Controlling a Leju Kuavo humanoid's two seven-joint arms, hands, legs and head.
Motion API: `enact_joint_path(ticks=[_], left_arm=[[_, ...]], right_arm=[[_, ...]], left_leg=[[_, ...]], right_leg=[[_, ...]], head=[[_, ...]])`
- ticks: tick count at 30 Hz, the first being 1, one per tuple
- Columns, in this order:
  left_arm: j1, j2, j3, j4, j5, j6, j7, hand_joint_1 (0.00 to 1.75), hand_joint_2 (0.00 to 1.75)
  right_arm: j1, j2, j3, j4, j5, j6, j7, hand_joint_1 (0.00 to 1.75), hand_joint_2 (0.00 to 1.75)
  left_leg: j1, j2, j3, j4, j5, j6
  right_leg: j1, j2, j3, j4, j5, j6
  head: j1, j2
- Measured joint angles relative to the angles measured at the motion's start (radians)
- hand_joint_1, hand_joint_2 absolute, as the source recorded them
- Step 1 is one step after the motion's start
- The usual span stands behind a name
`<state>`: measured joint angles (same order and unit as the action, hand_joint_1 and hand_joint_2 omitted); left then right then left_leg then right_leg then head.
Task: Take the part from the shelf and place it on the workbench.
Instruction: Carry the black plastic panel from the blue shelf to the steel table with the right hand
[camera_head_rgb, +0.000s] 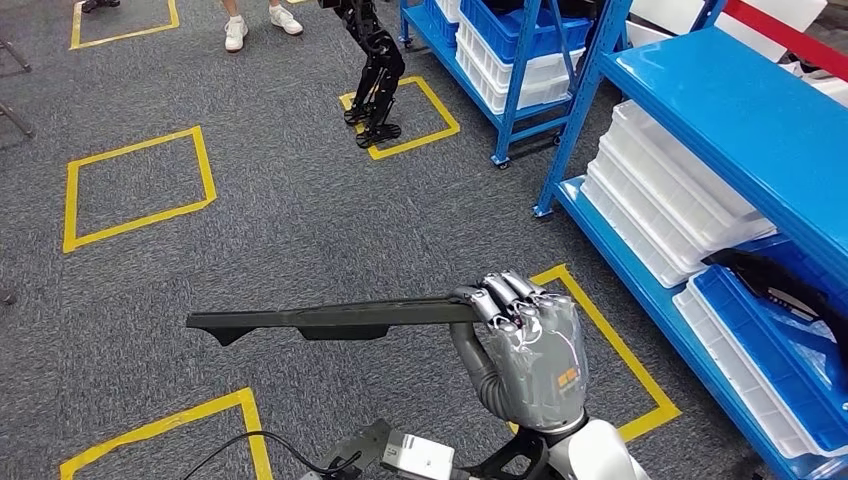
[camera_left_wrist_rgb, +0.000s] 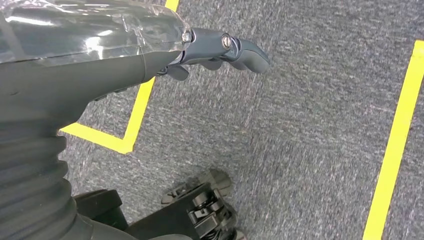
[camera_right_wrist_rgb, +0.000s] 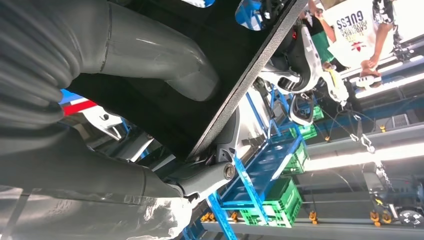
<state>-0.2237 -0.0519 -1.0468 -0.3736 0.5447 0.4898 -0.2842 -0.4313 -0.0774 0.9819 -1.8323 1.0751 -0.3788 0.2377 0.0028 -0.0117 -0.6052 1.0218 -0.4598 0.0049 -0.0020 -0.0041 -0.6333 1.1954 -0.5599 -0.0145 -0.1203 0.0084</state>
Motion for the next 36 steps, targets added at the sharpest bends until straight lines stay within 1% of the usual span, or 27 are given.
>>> enact_joint_path(ticks=[1, 2, 3, 5, 7, 8, 9, 11, 12, 13, 14, 16, 17, 18, 19, 22, 23, 25, 26, 27, 28, 30, 31, 32, 33, 34, 36], left_arm=[[-0.001, 0.0, 0.0, 0.0, 0.0, 0.0, 0.0, 0.0, 1.75], [-0.001, -0.001, 0.0, 0.0, 0.0, 0.0, 0.0, 0.0, 1.75], [-0.001, -0.001, 0.0, 0.0, 0.0, 0.0, 0.0, 0.0, 1.75], [-0.001, -0.002, 0.0, 0.0, 0.001, -0.001, 0.0, 0.0, 1.75], [0.0, -0.002, 0.0, 0.0, 0.001, 0.0, 0.0, 0.0, 1.75], [-0.001, -0.001, 0.0, 0.0, 0.001, 0.0, 0.0, 0.0, 1.75], [-0.001, 0.0, 0.0, 0.0, 0.001, 0.0, 0.0, 0.0, 1.75], [0.0, 0.001, 0.0, 0.0, 0.001, -0.002, 0.0, 0.0, 1.75], [0.001, 0.001, 0.0, 0.0, 0.001, -0.004, 0.0, 0.0, 1.75], [0.002, 0.001, 0.0, 0.0, 0.001, -0.006, 0.0, 0.0, 1.75], [0.002, 0.001, 0.0, 0.0, 0.001, -0.007, 0.0, 0.0, 1.75], [0.001, 0.002, 0.0, 0.0, 0.0, -0.008, 0.0, 0.0, 1.75], [-0.001, 0.002, 0.0, 0.0, 0.0, -0.009, 0.0, 0.0, 1.75], [-0.001, 0.002, 0.0, 0.0, 0.0, -0.009, 0.001, 0.0, 1.75], [-0.002, 0.002, 0.0, 0.0, 0.0, -0.01, 0.001, 0.0, 1.75], [0.0, 0.003, 0.0, 0.0, 0.0, -0.01, 0.001, 0.0, 1.75], [-0.001, 0.003, 0.0, 0.0, 0.001, -0.01, 0.001, 0.0, 1.75], [-0.001, 0.003, 0.0, 0.0, 0.002, -0.008, 0.001, 0.0, 1.75], [-0.001, 0.003, 0.001, 0.0, 0.002, -0.008, 0.001, 0.0, 1.75], [-0.001, 0.003, 0.001, 0.0, 0.002, -0.007, 0.001, 0.0, 1.75], [-0.002, 0.003, 0.001, 0.0, 0.002, -0.007, 0.001, 0.0, 1.75], [-0.001, 0.003, 0.001, 0.0, 0.002, -0.007, 0.001, 0.0, 1.75], [-0.001, 0.003, 0.001, 0.0, 0.002, -0.007, 0.001, 0.0, 1.75], [-0.001, 0.003, 0.001, 0.0, 0.001, -0.007, 0.001, 0.0, 1.75], [-0.001, 0.003, 0.001, 0.0, 0.001, -0.007, 0.001, 0.0, 1.75], [-0.001, 0.003, 0.001, 0.0, 0.001, -0.007, 0.001, 0.0, 1.75], [-0.002, 0.003, 0.001, 0.0, 0.0, -0.007, 0.001, 0.0, 1.75]], right_arm=[[0.0, 0.0, 0.0, 0.0, -0.001, 0.0, 0.0, 1.75, 1.75], [-0.001, 0.0, 0.0, 0.0, -0.002, 0.0, 0.0, 1.75, 1.75], [-0.002, 0.0, 0.0, 0.0, -0.004, 0.0, -0.001, 1.75, 1.75], [-0.003, 0.0, 0.0, 0.0, -0.008, 0.0, -0.001, 1.75, 1.75], [-0.003, 0.002, 0.0, 0.001, -0.013, 0.001, -0.002, 1.75, 1.75], [-0.004, 0.003, 0.0, 0.001, -0.015, 0.001, -0.002, 1.75, 1.75], [-0.004, 0.004, 0.0, 0.002, -0.016, 0.001, -0.003, 1.75, 1.75], [-0.005, 0.004, 0.0, 0.004, -0.018, 0.001, -0.003, 1.75, 1.75], [-0.004, 0.004, 0.0, 0.006, -0.018, 0.001, -0.003, 1.75, 1.75], [-0.004, 0.004, 0.0, 0.008, -0.019, 0.001, -0.003, 1.75, 1.75], [-0.004, 0.004, 0.0, 0.01, -0.019, 0.001, -0.002, 1.75, 1.75], [-0.004, 0.004, 0.0, 0.012, -0.019, 0.001, -0.001, 1.75, 1.75], [-0.004, 0.004, 0.0, 0.012, -0.019, 0.001, 0.0, 1.75, 1.75], [-0.005, 0.004, 0.0, 0.013, -0.02, 0.001, 0.0, 1.75, 1.75], [-0.005, 0.004, 0.0, 0.014, -0.02, 0.001, 0.0, 1.75, 1.75], [-0.006, 0.004, 0.0, 0.017, -0.023, 0.0, -0.001, 1.75, 1.75], [-0.006, 0.004, 0.0, 0.018, -0.025, 0.001, -0.002, 1.75, 1.75], [-0.008, 0.005, 0.0, 0.021, -0.03, 0.001, -0.004, 1.75, 1.75], [-0.009, 0.006, 0.0, 0.023, -0.031, 0.001, -0.005, 1.75, 1.75], [-0.011, 0.006, 0.0, 0.024, -0.031, 0.001, -0.005, 1.75, 1.75], [-0.012, 0.006, 0.0, 0.025, -0.032, 0.001, -0.006, 1.75, 1.75], [-0.013, 0.005, 0.0, 0.028, -0.032, 0.001, -0.005, 1.75, 1.75], [-0.012, 0.005, 0.0, 0.03, -0.032, 0.001, -0.005, 1.75, 1.75], [-0.012, 0.005, 0.0, 0.033, -0.032, 0.001, -0.005, 1.75, 1.75], [-0.012, 0.005, 0.0, 0.035, -0.032, 0.001, -0.005, 1.75, 1.75], [-0.012, 0.005, 0.0, 0.036, -0.032, 0.0, -0.005, 1.75, 1.75], [-0.012, 0.005, 0.0, 0.038, -0.031, 0.0, -0.004, 1.75, 1.75]], left_leg=[[-0.003, -0.001, 0.0, 0.0, 0.0, -0.001], [-0.003, -0.001, -0.001, 0.0, 0.001, -0.002], [-0.002, -0.001, -0.003, 0.001, 0.003, -0.004], [0.0, 0.001, -0.008, -0.001, 0.008, -0.012], [-0.003, 0.002, -0.013, 0.015, -0.001, -0.021], [-0.005, 0.002, -0.024, 0.043, -0.02, -0.027], [-0.005, 0.002, -0.043, 0.092, -0.049, -0.033], [0.002, 0.002, -0.094, 0.217, -0.112, -0.044], [0.007, 0.003, -0.111, 0.262, -0.128, -0.048], [0.011, 0.003, -0.114, 0.275, -0.126, -0.051], [0.015, 0.003, -0.097, 0.246, -0.105, -0.054], [0.023, 0.005, -0.027, 0.114, -0.048, -0.059], [0.024, 0.005, 0.0, 0.056, -0.029, -0.057], [0.024, 0.004, 0.014, 0.022, -0.021, -0.053], [0.023, 0.003, 0.015, 0.012, -0.023, -0.048], [0.019, 0.001, 0.011, 0.008, -0.021, -0.037], [0.015, 0.001, 0.011, 0.008, -0.021, -0.032], [0.014, 0.001, 0.013, 0.005, -0.02, -0.016], [0.017, 0.001, 0.016, 0.0, -0.018, -0.009], [0.019, 0.002, 0.019, -0.005, -0.016, -0.004], [0.02, 0.002, 0.022, -0.008, -0.016, 0.0], [0.017, 0.001, 0.024, -0.009, -0.018, 0.005], [0.016, -0.001, 0.025, -0.009, -0.019, 0.006], [0.014, -0.004, 0.027, -0.009, -0.021, 0.006], [0.013, -0.008, 0.03, -0.009, -0.024, 0.006], [0.012, -0.012, 0.036, -0.009, -0.028, 0.004], [0.01, -0.018, 0.043, -0.009, -0.035, -0.002]], right_leg=[[0.005, 0.002, 0.031, -0.066, 0.03, -0.011], [0.011, 0.004, 0.055, -0.12, 0.052, -0.019], [0.015, 0.005, 0.067, -0.152, 0.062, -0.023], [0.018, 0.004, 0.07, -0.174, 0.063, -0.022], [0.01, 0.001, 0.076, -0.194, 0.07, -0.023], [0.005, 0.0, 0.079, -0.203, 0.074, -0.024], [0.001, -0.003, 0.08, -0.207, 0.078, -0.025], [0.0, -0.006, 0.078, -0.205, 0.08, -0.027], [0.0, -0.007, 0.076, -0.202, 0.079, -0.027], [0.0, -0.008, 0.074, -0.198, 0.078, -0.026], [-0.002, -0.009, 0.072, -0.193, 0.077, -0.024], [-0.004, -0.008, 0.069, -0.183, 0.071, -0.015], [-0.003, -0.008, 0.066, -0.177, 0.067, -0.009], [-0.002, -0.007, 0.063, -0.172, 0.066, -0.004], [0.001, -0.007, 0.059, -0.168, 0.061, -0.001], [0.003, -0.006, 0.058, -0.169, 0.058, -0.028], [0.002, -0.007, 0.06, -0.176, 0.063, -0.027], [-0.001, -0.008, 0.064, -0.183, 0.066, 0.002], [-0.003, -0.008, 0.059, -0.172, 0.058, 0.014], [-0.004, -0.006, 0.045, -0.141, 0.039, 0.018], [-0.005, -0.005, 0.02, -0.089, 0.011, 0.016], [-0.005, -0.003, -0.053, 0.046, -0.042, 0.011], [-0.005, -0.002, -0.081, 0.091, -0.048, 0.008], [-0.005, -0.001, -0.094, 0.102, -0.036, 0.005], [-0.005, 0.0, -0.084, 0.068, -0.002, 0.001], [-0.004, 0.003, -0.059, 0.003, 0.043, -0.006], [-0.001, 0.018, -0.007, -0.118, 0.104, -0.014]], head=[[-0.001, 0.0], [-0.001, 0.0], [-0.001, 0.0], [0.0, 0.0], [0.001, 0.0], [-0.002, 0.0], [-0.006, 0.0], [-0.012, 0.0], [-0.012, 0.0], [-0.012, 0.0], [-0.013, 0.0], [-0.014, 0.0], [-0.015, 0.0], [-0.014, 0.0], [-0.013, 0.0], [-0.008, 0.0], [-0.008, 0.0], [-0.007, 0.0], [-0.005, 0.0], [-0.002, 0.0], [0.001, 0.0], [0.005, 0.0], [0.006, 0.0], [0.006, 0.0], [0.006, 0.0], [0.006, 0.0], [0.005, 0.0]])
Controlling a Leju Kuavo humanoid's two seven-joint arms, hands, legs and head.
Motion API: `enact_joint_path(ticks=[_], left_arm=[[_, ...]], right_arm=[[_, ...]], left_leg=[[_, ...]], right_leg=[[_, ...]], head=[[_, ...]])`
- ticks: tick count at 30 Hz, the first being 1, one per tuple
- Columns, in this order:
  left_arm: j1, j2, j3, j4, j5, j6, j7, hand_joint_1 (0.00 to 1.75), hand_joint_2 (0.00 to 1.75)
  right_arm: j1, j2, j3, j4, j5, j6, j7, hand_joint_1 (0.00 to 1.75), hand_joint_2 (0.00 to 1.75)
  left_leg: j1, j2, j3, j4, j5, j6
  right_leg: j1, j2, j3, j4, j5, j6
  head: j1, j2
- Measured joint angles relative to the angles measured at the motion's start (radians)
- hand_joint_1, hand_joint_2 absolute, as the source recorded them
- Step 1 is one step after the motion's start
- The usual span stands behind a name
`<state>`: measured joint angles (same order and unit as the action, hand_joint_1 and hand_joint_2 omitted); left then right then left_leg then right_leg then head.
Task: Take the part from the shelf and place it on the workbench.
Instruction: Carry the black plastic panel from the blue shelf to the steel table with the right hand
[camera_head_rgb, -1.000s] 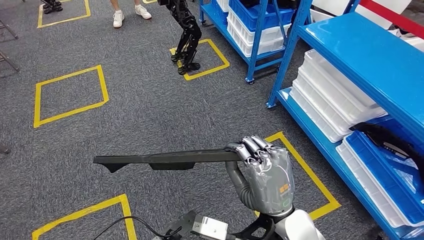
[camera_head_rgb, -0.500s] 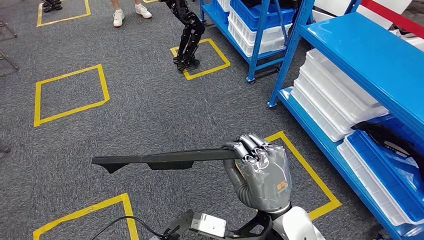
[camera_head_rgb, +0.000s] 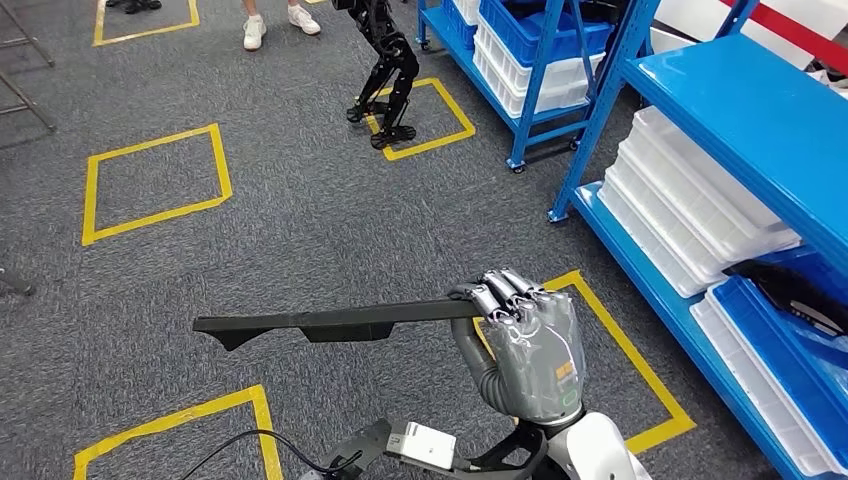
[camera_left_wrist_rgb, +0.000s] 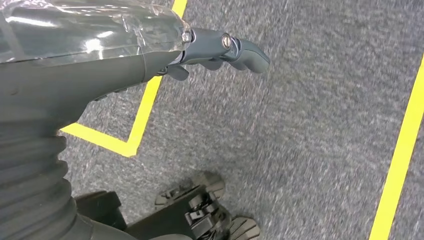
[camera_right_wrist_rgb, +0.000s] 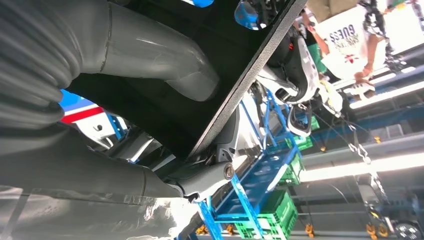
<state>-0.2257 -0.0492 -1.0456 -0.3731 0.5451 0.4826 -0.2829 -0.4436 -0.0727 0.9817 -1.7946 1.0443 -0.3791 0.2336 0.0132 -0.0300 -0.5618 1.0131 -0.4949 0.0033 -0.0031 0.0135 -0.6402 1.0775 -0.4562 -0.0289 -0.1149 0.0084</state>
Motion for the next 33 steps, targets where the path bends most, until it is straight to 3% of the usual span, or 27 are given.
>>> enact_joint_path(ticks=[1, 3, 6, 7, 9, 10, 11, 12, 14, 16, 19, 21, 25, 26, 27, 30, 31, 33], left_arm=[[0.0, 0.0, 0.0, 0.0, 0.0, 0.001, 0.0, 0.0, 1.75], [0.0, 0.0, 0.0, 0.0, -0.001, 0.002, 0.001, 0.0, 1.75], [0.001, 0.0, 0.0, 0.0, -0.001, 0.004, 0.001, 0.0, 1.75], [0.0, 0.0, 0.0, 0.0, -0.001, 0.005, 0.001, 0.0, 1.75], [0.001, 0.0, 0.0, 0.0, -0.001, 0.006, 0.001, 0.0, 1.75], [0.002, 0.0, 0.0, 0.0, -0.001, 0.006, 0.001, 0.0, 1.75], [0.003, 0.0, 0.0, 0.0, -0.001, 0.006, 0.001, 0.0, 1.75], [0.005, 0.001, 0.0, 0.0, -0.001, 0.006, 0.001, 0.0, 1.75], [0.005, 0.002, 0.0, 0.0, -0.002, 0.006, 0.001, 0.0, 1.75], [0.004, 0.002, 0.0, 0.0, -0.002, 0.006, 0.001, 0.0, 1.75], [0.005, 0.002, 0.0, 0.0, -0.004, 0.006, 0.002, 0.0, 1.75], [0.005, 0.002, 0.0, 0.0, -0.007, 0.006, 0.003, 0.0, 1.75], [0.003, 0.002, 0.0, 0.0, -0.009, 0.007, 0.004, 0.0, 1.75], [0.004, 0.002, 0.0, 0.0, -0.009, 0.007, 0.005, 0.0, 1.75], [0.004, 0.002, 0.0, 0.0, -0.008, 0.008, 0.005, 0.0, 1.75], [0.002, 0.001, 0.0, -0.001, -0.008, 0.008, 0.006, 0.0, 1.75], [0.001, 0.001, 0.0, -0.002, -0.007, 0.009, 0.006, 0.0, 1.75], [0.001, 0.0, 0.0, -0.002, -0.006, 0.01, 0.006, 0.0, 1.75]], right_arm=[[0.0, 0.0, 0.0, 0.001, 0.0, 0.0, 0.001, 1.75, 1.75], [-0.001, 0.0, 0.0, 0.002, 0.001, 0.0, 0.004, 1.75, 1.75], [-0.002, 0.003, 0.0, 0.006, 0.003, 0.0, 0.006, 1.75, 1.75], [-0.004, 0.004, 0.0, 0.008, 0.003, 0.0, 0.007, 1.75, 1.75], [-0.005, 0.004, 0.0, 0.011, 0.003, -0.001, 0.007, 1.75, 1.75], [-0.004, 0.004, 0.0, 0.013, 0.004, -0.001, 0.008, 1.75, 1.75], [-0.003, 0.004, 0.0, 0.015, 0.005, -0.001, 0.009, 1.75, 1.75], [-0.002, 0.004, 0.001, 0.016, 0.007, -0.001, 0.011, 1.75, 1.75], [0.0, 0.005, 0.001, 0.016, 0.011, -0.001, 0.013, 1.75, 1.75], [-0.001, 0.006, 0.001, 0.016, 0.014, -0.001, 0.015, 1.75, 1.75], [0.0, 0.007, 0.001, 0.016, 0.017, -0.001, 0.018, 1.75, 1.75], [0.002, 0.007, 0.001, 0.016, 0.019, -0.001, 0.021, 1.75, 1.75], [0.006, 0.006, 0.001, 0.016, 0.02, 0.005, 0.023, 1.75, 1.75], [0.007, 0.006, 0.001, 0.016, 0.02, 0.008, 0.023, 1.75, 1.75], [0.008, 0.006, 0.001, 0.016, 0.02, 0.011, 0.024, 1.75, 1.75], [0.008, 0.007, 0.001, 0.016, 0.021, 0.016, 0.023, 1.75, 1.75], [0.007, 0.007, 0.001, 0.016, 0.021, 0.018, 0.022, 1.75, 1.75], [0.006, 0.007, 0.001, 0.016, 0.021, 0.022, 0.021, 1.75, 1.75]], left_leg=[[0.001, -0.002, 0.0, 0.0, -0.002, -0.005], [0.005, -0.005, -0.001, -0.002, -0.004, -0.016], [0.006, 0.003, -0.006, 0.018, -0.021, -0.034], [0.006, 0.008, -0.024, 0.059, -0.041, -0.039], [0.007, 0.016, -0.091, 0.187, -0.088, -0.046], [0.008, 0.017, -0.125, 0.244, -0.101, -0.048], [0.008, 0.018, -0.145, 0.267, -0.094, -0.049], [0.008, 0.02, -0.146, 0.253, -0.07, -0.048], [0.008, 0.029, -0.099, 0.131, 0.005, -0.045], [0.005, 0.038, -0.06, 0.033, 0.042, -0.038], [0.001, 0.035, -0.057, 0.014, 0.04, -0.023], [0.004, 0.031, -0.05, 0.005, 0.042, -0.01], [0.004, 0.024, -0.044, -0.001, 0.04, 0.004], [0.004, 0.021, -0.043, -0.001, 0.039, 0.005], [0.003, 0.017, -0.042, -0.001, 0.038, 0.005], [0.001, 0.004, -0.037, 0.001, 0.034, 0.001], [0.001, 0.0, -0.039, 0.002, 0.034, -0.003], [0.003, -0.005, -0.047, 0.003, 0.036, -0.013]], right_leg=[[0.003, 0.005, 0.015, -0.033, 0.008, 0.0], [0.007, 0.007, 0.022, -0.05, 0.0, 0.003], [-0.001, -0.001, 0.038, -0.074, 0.0, 0.001], [-0.004, -0.006, 0.046, -0.081, -0.001, -0.001], [-0.003, -0.015, 0.056, -0.081, -0.007, -0.005], [-0.003, -0.02, 0.06, -0.079, -0.012, -0.006], [-0.003, -0.023, 0.064, -0.077, -0.017, -0.007], [-0.003, -0.025, 0.068, -0.074, -0.023, -0.006], [-0.003, -0.028, 0.079, -0.068, -0.036, -0.002], [0.001, -0.03, 0.082, -0.061, -0.046, 0.007], [0.005, -0.035, 0.083, -0.057, -0.053, 0.02], [0.004, -0.033, 0.074, -0.016, -0.079, 0.029], [0.001, -0.018, -0.03, 0.202, -0.185, 0.039], [0.0, -0.018, -0.046, 0.226, -0.185, 0.039], [0.0, -0.018, -0.046, 0.213, -0.164, 0.038], [0.002, -0.002, 0.028, 0.028, -0.05, 0.021], [0.004, 0.006, 0.047, -0.022, -0.031, 0.016], [0.009, 0.013, 0.057, -0.056, -0.029, 0.011]], head=[[0.001, 0.0], [0.002, 0.0], [0.0, 0.0], [-0.003, 0.0], [-0.009, 0.0], [-0.011, 0.0], [-0.011, 0.0], [-0.012, 0.0], [-0.013, 0.0], [-0.013, 0.0], [-0.011, 0.0], [-0.007, 0.0], [0.001, 0.0], [0.002, 0.0], [0.002, 0.0], [0.002, 0.0], [0.003, 0.0], [0.005, 0.0]])
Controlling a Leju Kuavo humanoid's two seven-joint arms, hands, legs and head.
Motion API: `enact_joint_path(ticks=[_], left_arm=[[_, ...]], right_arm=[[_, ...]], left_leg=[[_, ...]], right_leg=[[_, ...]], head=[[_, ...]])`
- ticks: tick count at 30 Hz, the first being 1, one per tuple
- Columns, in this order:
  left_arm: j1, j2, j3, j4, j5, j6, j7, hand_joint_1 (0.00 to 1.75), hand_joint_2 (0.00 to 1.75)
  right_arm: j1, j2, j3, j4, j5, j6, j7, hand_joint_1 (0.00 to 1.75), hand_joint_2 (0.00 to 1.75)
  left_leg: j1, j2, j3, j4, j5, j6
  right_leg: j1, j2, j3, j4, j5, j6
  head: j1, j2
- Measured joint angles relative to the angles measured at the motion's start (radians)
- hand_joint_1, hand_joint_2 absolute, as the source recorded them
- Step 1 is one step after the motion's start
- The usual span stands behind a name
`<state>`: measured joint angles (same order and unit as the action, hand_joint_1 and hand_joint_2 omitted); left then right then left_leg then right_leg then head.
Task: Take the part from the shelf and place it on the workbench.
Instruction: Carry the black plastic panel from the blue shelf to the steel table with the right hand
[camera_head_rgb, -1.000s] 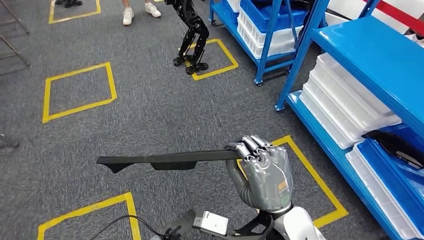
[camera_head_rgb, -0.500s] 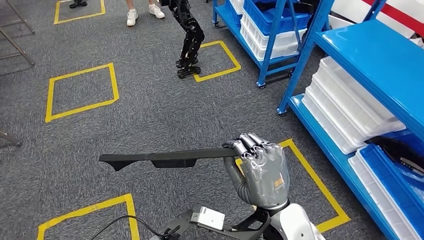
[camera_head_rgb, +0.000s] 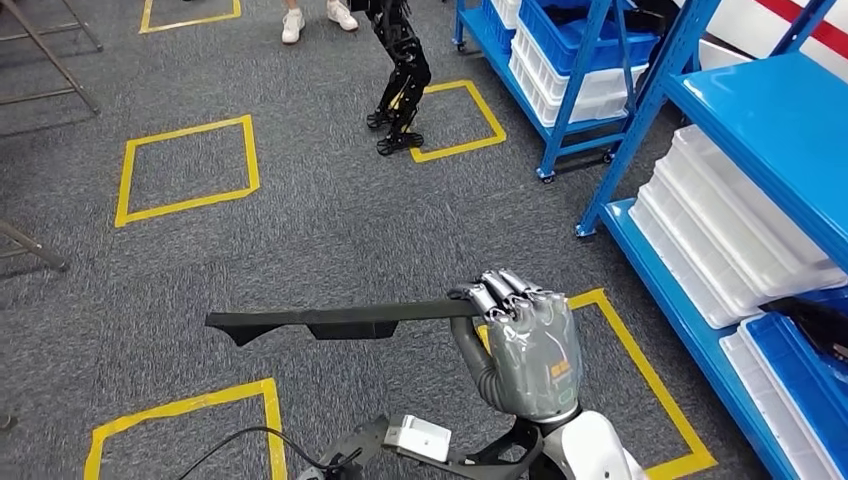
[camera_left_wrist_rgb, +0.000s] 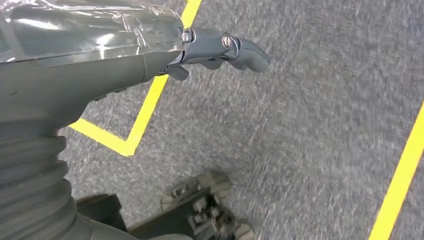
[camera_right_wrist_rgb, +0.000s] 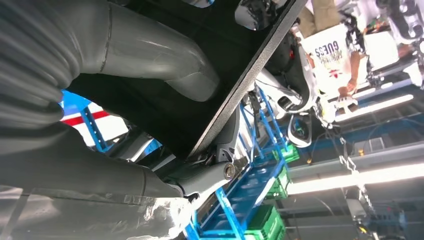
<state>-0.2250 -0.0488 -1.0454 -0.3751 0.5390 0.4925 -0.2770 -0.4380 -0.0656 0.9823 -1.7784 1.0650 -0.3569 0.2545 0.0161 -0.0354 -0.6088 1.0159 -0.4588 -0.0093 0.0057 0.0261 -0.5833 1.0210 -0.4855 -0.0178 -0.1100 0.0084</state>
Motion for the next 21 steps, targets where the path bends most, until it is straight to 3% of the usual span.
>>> enact_joint_path(ticks=[3, 5, 7, 8, 9, 10, 12, 14, 18, 20, 21], left_arm=[[0.001, 0.0, 0.0, 0.0, 0.001, 0.001, 0.0, 0.0, 1.75], [0.0, 0.0, 0.0, 0.0, 0.001, 0.001, 0.0, 0.0, 1.75], [0.0, 0.0, 0.0, 0.0, 0.001, 0.001, 0.0, 0.0, 1.75], [0.001, 0.0, 0.0, 0.0, 0.001, 0.001, 0.0, 0.0, 1.75], [0.002, 0.0, 0.0, 0.0, 0.001, 0.001, 0.0, 0.0, 1.75], [0.002, 0.001, 0.0, 0.0, 0.001, 0.001, 0.0, 0.0, 1.75], [0.001, 0.001, 0.0, 0.0, 0.002, 0.001, 0.0, 0.0, 1.75], [0.0, 0.001, 0.0, 0.0, 0.004, 0.002, 0.0, 0.0, 1.75], [0.002, 0.001, 0.0, -0.001, 0.004, 0.004, 0.0, 0.0, 1.75], [0.001, 0.001, 0.0, -0.001, 0.004, 0.004, 0.0, 0.0, 1.75], [0.001, 0.001, 0.0, -0.001, 0.004, 0.004, 0.0, 0.0, 1.75]], right_arm=[[-0.001, 0.002, 0.0, 0.0, 0.0, 0.003, -0.001, 1.75, 1.75], [-0.003, 0.005, 0.0, 0.0, 0.0, 0.005, -0.001, 1.75, 1.75], [-0.004, 0.007, 0.0, 0.0, 0.0, 0.006, -0.002, 1.75, 1.75], [-0.003, 0.007, 0.0, 0.0, 0.0, 0.007, -0.002, 1.75, 1.75], [-0.003, 0.008, 0.0, 0.0, 0.0, 0.008, -0.002, 1.75, 1.75], [-0.003, 0.008, 0.0, 0.0, 0.0, 0.009, -0.002, 1.75, 1.75], [-0.004, 0.008, 0.0, 0.0, -0.001, 0.013, -0.003, 1.75, 1.75], [-0.005, 0.008, 0.0, 0.0, -0.004, 0.018, -0.004, 1.75, 1.75], [-0.008, 0.009, 0.0, 0.0, -0.006, 0.022, -0.007, 1.75, 1.75], [-0.01, 0.009, 0.0, 0.0, -0.006, 0.023, -0.007, 1.75, 1.75], [-0.01, 0.009, 0.0, 0.0, -0.006, 0.023, -0.007, 1.75, 1.75]], left_leg=[[0.0, 0.003, -0.004, 0.015, -0.011, -0.017], [0.001, 0.015, -0.041, 0.104, -0.06, -0.025], [0.003, 0.021, -0.105, 0.236, -0.114, -0.032], [0.004, 0.023, -0.126, 0.275, -0.122, -0.034], [0.005, 0.025, -0.129, 0.277, -0.111, -0.036], [0.006, 0.027, -0.111, 0.238, -0.083, -0.036], [0.006, 0.037, -0.046, 0.103, -0.02, -0.033], [0.003, 0.043, -0.011, 0.025, 0.002, -0.026], [0.001, 0.035, -0.008, 0.012, 0.002, -0.004], [0.004, 0.033, -0.004, 0.004, 0.005, 0.007], [0.003, 0.032, -0.004, 0.003, 0.005, 0.01]], right_leg=[[-0.007, -0.011, 0.01, -0.02, 0.005, -0.008], [-0.012, -0.022, 0.018, -0.027, 0.006, -0.014], [-0.011, -0.032, 0.02, -0.024, 0.002, -0.019], [-0.011, -0.036, 0.021, -0.022, -0.001, -0.02], [-0.011, -0.039, 0.022, -0.019, -0.004, -0.019], [-0.012, -0.041, 0.023, -0.015, -0.008, -0.017], [-0.01, -0.044, 0.028, -0.006, -0.019, -0.009], [-0.007, -0.046, 0.029, 0.0, -0.026, 0.001], [-0.009, -0.047, 0.027, 0.01, -0.042, 0.021], [-0.012, -0.039, -0.004, 0.08, -0.088, 0.029], [-0.013, -0.034, -0.035, 0.145, -0.12, 0.032]], head=[[0.001, 0.0], [-0.003, 0.0], [-0.005, 0.0], [-0.006, 0.0], [-0.006, 0.0], [-0.006, 0.0], [-0.006, 0.0], [-0.005, 0.0], [-0.004, 0.0], [-0.001, 0.0], [0.001, 0.0]])
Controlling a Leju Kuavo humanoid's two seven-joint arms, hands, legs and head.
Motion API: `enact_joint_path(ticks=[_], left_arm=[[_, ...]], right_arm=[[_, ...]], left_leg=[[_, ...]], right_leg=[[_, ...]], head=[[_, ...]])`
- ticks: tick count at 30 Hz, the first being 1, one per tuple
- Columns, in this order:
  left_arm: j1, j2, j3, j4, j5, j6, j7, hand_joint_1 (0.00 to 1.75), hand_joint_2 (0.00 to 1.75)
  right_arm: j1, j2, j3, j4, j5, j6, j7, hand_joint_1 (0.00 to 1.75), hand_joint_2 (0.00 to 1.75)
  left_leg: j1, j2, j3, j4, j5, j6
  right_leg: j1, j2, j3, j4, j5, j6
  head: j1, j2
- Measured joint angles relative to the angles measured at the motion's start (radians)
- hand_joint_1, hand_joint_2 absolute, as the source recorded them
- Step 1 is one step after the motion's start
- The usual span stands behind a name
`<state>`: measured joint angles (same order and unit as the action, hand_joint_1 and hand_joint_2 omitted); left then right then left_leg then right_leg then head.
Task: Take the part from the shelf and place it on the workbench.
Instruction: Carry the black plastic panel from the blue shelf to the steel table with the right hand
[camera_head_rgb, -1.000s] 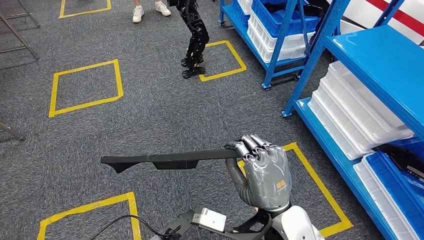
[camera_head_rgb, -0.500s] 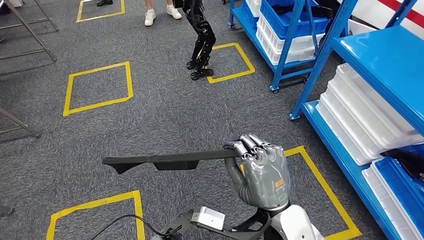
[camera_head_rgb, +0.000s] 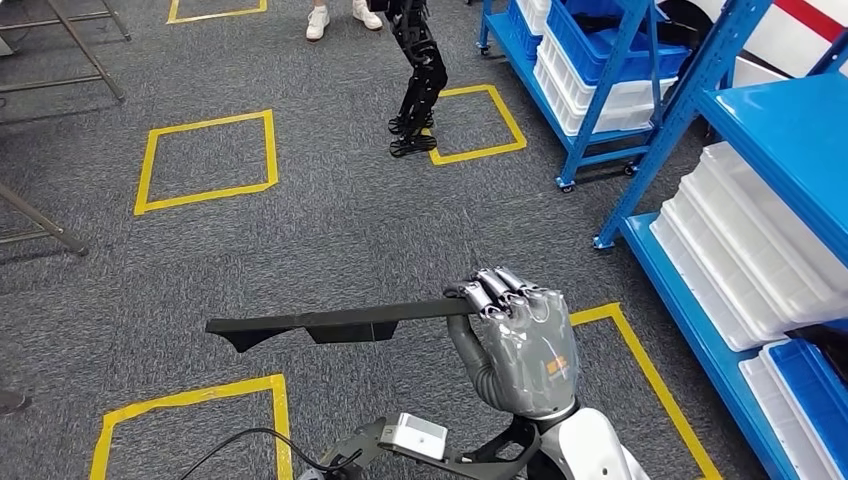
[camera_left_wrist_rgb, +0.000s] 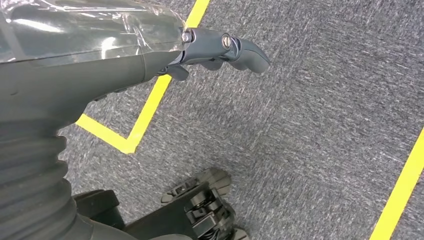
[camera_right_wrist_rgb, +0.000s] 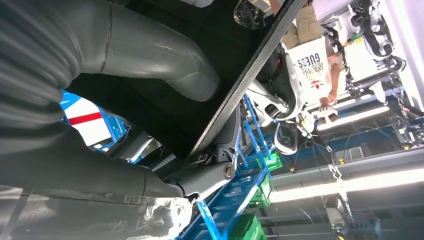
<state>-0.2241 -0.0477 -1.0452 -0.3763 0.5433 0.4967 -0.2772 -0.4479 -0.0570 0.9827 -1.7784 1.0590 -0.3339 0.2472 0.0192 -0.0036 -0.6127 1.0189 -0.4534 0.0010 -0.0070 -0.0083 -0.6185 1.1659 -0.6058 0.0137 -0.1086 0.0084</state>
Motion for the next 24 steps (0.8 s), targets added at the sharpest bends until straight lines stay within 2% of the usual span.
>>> enact_joint_path(ticks=[1, 2, 3, 4, 6, 7, 8, 10, 12, 13, 15, 17, 18, 19, 20, 22, 23, 24], left_arm=[[0.001, 0.0, 0.0, 0.0, 0.0, 0.0, 0.0, 0.0, 1.75], [0.001, 0.0, 0.0, 0.0, 0.0, 0.0, 0.0, 0.0, 1.75], [0.002, 0.0, 0.0, 0.0, 0.0, 0.0, 0.0, 0.0, 1.75], [0.002, 0.0, 0.0, 0.0, 0.001, 0.0, 0.0, 0.0, 1.75], [0.002, 0.0, 0.0, -0.001, 0.001, 0.001, 0.0, 0.0, 1.75], [0.002, 0.0, 0.0, -0.001, 0.001, 0.002, 0.0, 0.0, 1.75], [0.002, 0.0, 0.0, -0.001, 0.001, 0.002, 0.0, 0.0, 1.75], [0.003, 0.0, 0.0, -0.001, 0.001, 0.003, 0.0, 0.0, 1.75], [0.005, 0.0, 0.0, -0.002, 0.001, 0.004, 0.0, 0.0, 1.75], [0.005, 0.0, 0.0, -0.002, 0.001, 0.004, 0.0, 0.0, 1.75], [0.003, 0.0, 0.0, -0.003, 0.001, 0.006, 0.0, 0.0, 1.75], [0.004, 0.0, 0.0, -0.004, 0.001, 0.006, 0.0, 0.0, 1.75], [0.005, 0.0, 0.0, -0.004, 0.001, 0.006, 0.0, 0.0, 1.75], [0.007, 0.0, 0.0, -0.004, 0.001, 0.006, 0.0, 0.0, 1.75], [0.007, 0.0, 0.0, -0.004, 0.0, 0.006, 0.0, 0.0, 1.75], [0.006, 0.001, 0.0, -0.004, 0.0, 0.006, 0.0, 0.0, 1.75], [0.004, 0.001, 0.0, -0.004, 0.0, 0.006, 0.0, 0.0, 1.75], [0.004, 0.001, 0.0, -0.004, 0.0, 0.006, 0.0, 0.0, 1.75]], right_arm=[[0.0, 0.0, 0.0, 0.0, 0.0, 0.0, 0.0, 1.75, 1.75], [0.001, 0.0, 0.0, 0.0, 0.0, 0.001, 0.0, 1.75, 1.75], [0.001, 0.0, 0.0, 0.0, 0.0, 0.001, 0.0, 1.75, 1.75], [0.002, 0.0, 0.0, 0.0, 0.0, 0.002, 0.0, 1.75, 1.75], [0.001, 0.0, 0.0, 0.0, 0.0, 0.002, 0.0, 1.75, 1.75], [0.001, 0.0, 0.0, 0.0, 0.0, 0.003, 0.0, 1.75, 1.75], [0.0, 0.0, 0.0, 0.0, 0.0, 0.004, 0.0, 1.75, 1.75], [0.0, 0.0, 0.0, 0.0, 0.0, 0.006, 0.0, 1.75, 1.75], [-0.001, 0.001, 0.0, 0.0, 0.0, 0.007, 0.0, 1.75, 1.75], [-0.001, 0.002, 0.0, 0.0, 0.0, 0.007, 0.001, 1.75, 1.75], [-0.002, 0.006, 0.0, 0.0, 0.0, 0.008, 0.001, 1.75, 1.75], [-0.002, 0.007, 0.0, 0.0, 0.0, 0.009, 0.002, 1.75, 1.75], [-0.002, 0.007, 0.0, 0.0, 0.001, 0.01, 0.003, 1.75, 1.75], [-0.002, 0.008, 0.0, 0.0, 0.002, 0.01, 0.004, 1.75, 1.75], [-0.002, 0.008, 0.0, 0.0, 0.002, 0.01, 0.004, 1.75, 1.75], [-0.002, 0.008, 0.0, 0.0, 0.003, 0.01, 0.007, 1.75, 1.75], [-0.002, 0.008, 0.0, 0.0, 0.004, 0.011, 0.008, 1.75, 1.75], [-0.002, 0.008, 0.0, 0.0, 0.004, 0.011, 0.009, 1.75, 1.75]], left_leg=[[-0.001, -0.001, 0.0, 0.0, 0.0, 0.002], [-0.001, -0.003, 0.0, 0.0, -0.001, 0.003], [-0.001, -0.007, 0.0, 0.001, -0.001, 0.003], [-0.002, -0.011, 0.001, 0.001, -0.002, 0.003], [-0.001, -0.022, 0.004, 0.003, -0.003, 0.001], [-0.002, -0.028, 0.004, 0.004, -0.004, -0.003], [-0.002, -0.032, 0.002, 0.005, -0.004, -0.007], [-0.002, -0.039, -0.002, 0.004, -0.001, -0.018], [-0.001, -0.04, -0.002, 0.004, -0.001, -0.03], [-0.001, -0.035, -0.006, 0.019, -0.012, -0.035], [-0.001, -0.02, -0.039, 0.103, -0.062, -0.043], [-0.001, -0.012, -0.099, 0.235, -0.12, -0.049], [-0.001, -0.01, -0.119, 0.276, -0.131, -0.05], [-0.001, -0.009, -0.122, 0.284, -0.124, -0.049], [-0.001, -0.006, -0.103, 0.246, -0.098, -0.046], [-0.003, 0.007, -0.032, 0.106, -0.033, -0.039], [-0.006, 0.013, -0.005, 0.048, -0.014, -0.034], [-0.009, 0.018, 0.009, 0.015, -0.006, -0.031]], right_leg=[[0.0, 0.002, -0.035, 0.068, -0.028, 0.002], [0.0, 0.003, -0.064, 0.122, -0.043, 0.002], [0.0, 0.003, -0.079, 0.147, -0.04, 0.002], [0.0, 0.004, -0.075, 0.13, -0.016, 0.0], [-0.001, 0.011, -0.022, 0.003, 0.064, -0.007], [0.0, 0.02, 0.007, -0.063, 0.091, -0.011], [0.001, 0.027, 0.028, -0.11, 0.107, -0.015], [0.005, 0.033, 0.039, -0.138, 0.107, -0.021], [0.004, 0.026, 0.041, -0.145, 0.112, -0.031], [0.002, 0.022, 0.043, -0.15, 0.115, -0.037], [0.0, 0.01, 0.047, -0.156, 0.118, -0.047], [0.004, -0.001, 0.047, -0.155, 0.117, -0.051], [0.005, -0.007, 0.048, -0.155, 0.116, -0.052], [0.006, -0.012, 0.049, -0.155, 0.115, -0.053], [0.006, -0.016, 0.051, -0.154, 0.113, -0.052], [0.008, -0.023, 0.056, -0.153, 0.108, -0.048], [0.01, -0.025, 0.058, -0.152, 0.105, -0.045], [0.012, -0.028, 0.058, -0.151, 0.103, -0.041]], head=[[0.0, 0.0], [0.0, 0.0], [0.001, 0.0], [0.001, 0.0], [0.001, 0.0], [0.001, 0.0], [0.001, 0.0], [0.0, 0.0], [-0.002, 0.0], [-0.003, 0.0], [-0.009, 0.0], [-0.013, 0.0], [-0.013, 0.0], [-0.013, 0.0], [-0.013, 0.0], [-0.013, 0.0], [-0.014, 0.0], [-0.014, 0.0]])
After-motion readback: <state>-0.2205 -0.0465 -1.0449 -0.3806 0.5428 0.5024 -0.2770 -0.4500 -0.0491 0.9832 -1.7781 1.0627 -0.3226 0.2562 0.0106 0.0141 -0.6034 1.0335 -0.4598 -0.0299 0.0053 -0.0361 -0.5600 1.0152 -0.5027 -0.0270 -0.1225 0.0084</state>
